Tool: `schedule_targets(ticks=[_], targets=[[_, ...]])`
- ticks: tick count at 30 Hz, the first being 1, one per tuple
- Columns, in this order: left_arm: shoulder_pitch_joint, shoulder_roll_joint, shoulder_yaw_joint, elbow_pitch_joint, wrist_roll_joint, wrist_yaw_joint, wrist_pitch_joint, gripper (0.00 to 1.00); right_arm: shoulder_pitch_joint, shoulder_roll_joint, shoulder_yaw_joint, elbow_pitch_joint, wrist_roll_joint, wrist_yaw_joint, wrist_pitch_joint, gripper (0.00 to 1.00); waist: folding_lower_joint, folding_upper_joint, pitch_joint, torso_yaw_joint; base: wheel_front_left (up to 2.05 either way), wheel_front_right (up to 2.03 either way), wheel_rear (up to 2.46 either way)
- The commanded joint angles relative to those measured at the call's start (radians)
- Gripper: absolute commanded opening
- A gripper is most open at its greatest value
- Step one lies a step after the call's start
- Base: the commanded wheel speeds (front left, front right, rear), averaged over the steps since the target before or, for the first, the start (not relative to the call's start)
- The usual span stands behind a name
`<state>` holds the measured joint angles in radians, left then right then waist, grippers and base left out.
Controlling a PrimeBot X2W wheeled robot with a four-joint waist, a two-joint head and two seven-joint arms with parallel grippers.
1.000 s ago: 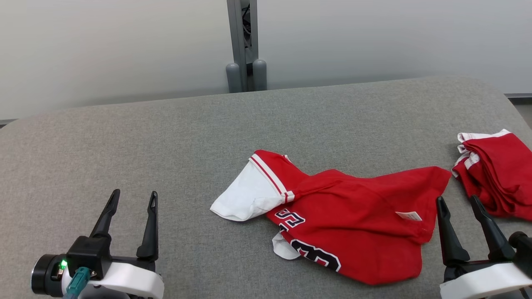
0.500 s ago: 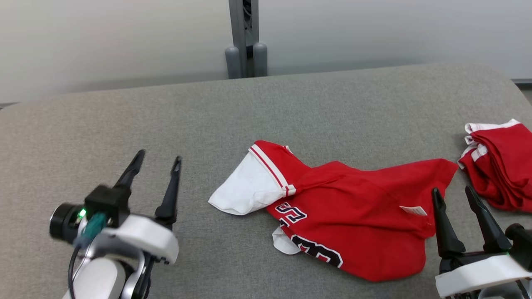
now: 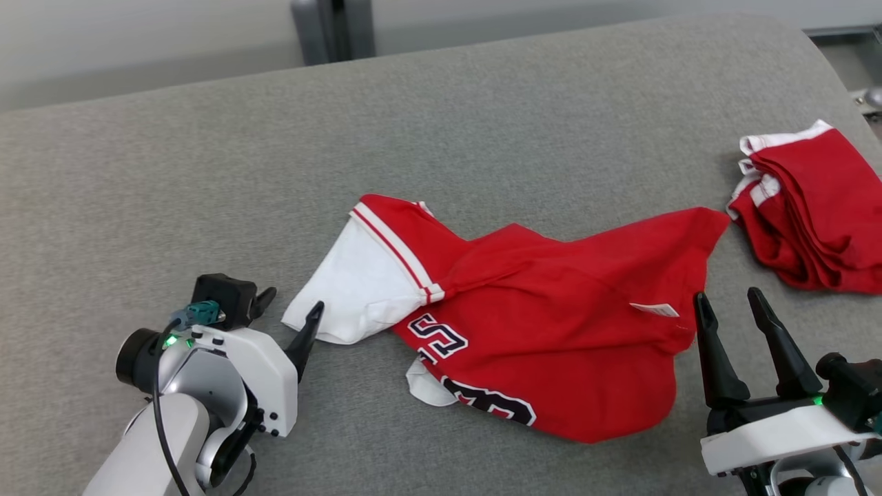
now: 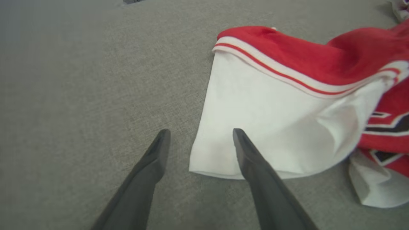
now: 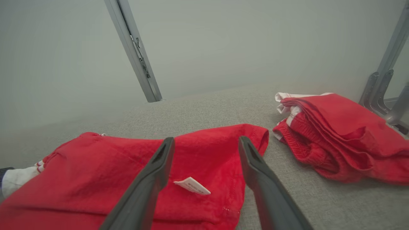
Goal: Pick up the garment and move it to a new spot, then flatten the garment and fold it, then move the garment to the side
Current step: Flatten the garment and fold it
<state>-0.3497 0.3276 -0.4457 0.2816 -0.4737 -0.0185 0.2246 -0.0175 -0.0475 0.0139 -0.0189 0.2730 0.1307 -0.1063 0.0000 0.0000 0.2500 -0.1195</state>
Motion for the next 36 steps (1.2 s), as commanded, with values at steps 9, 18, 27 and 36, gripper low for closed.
schedule_targets(ticks=[9,18,27,36], targets=[[-0.018,0.005,-0.028,0.063,-0.035,-0.047,0.040,0.00,-0.012,-0.005,-0.054,0.086,0.003,0.000,-0.027,1.00,0.0000,0.0000,0.045,-0.044,0.00,0.00,0.00],[-0.030,0.016,-0.030,0.018,-0.030,-0.035,0.029,0.00,-0.057,-0.005,-0.037,0.234,-0.019,0.000,0.017,1.00,0.0000,0.0000,0.051,-0.020,0.00,0.00,0.00],[-0.058,0.012,-0.034,0.008,-0.022,-0.033,0.003,0.00,-0.152,-0.007,0.026,0.389,-0.006,0.000,-0.007,0.00,0.0000,0.0000,0.067,0.005,0.00,0.00,0.00],[-0.054,0.015,0.019,-0.066,-0.042,-0.006,-0.097,0.00,-0.173,-0.006,-0.019,0.309,-0.027,0.000,-0.088,0.00,0.0000,0.0000,0.050,0.000,0.00,0.00,0.00]])
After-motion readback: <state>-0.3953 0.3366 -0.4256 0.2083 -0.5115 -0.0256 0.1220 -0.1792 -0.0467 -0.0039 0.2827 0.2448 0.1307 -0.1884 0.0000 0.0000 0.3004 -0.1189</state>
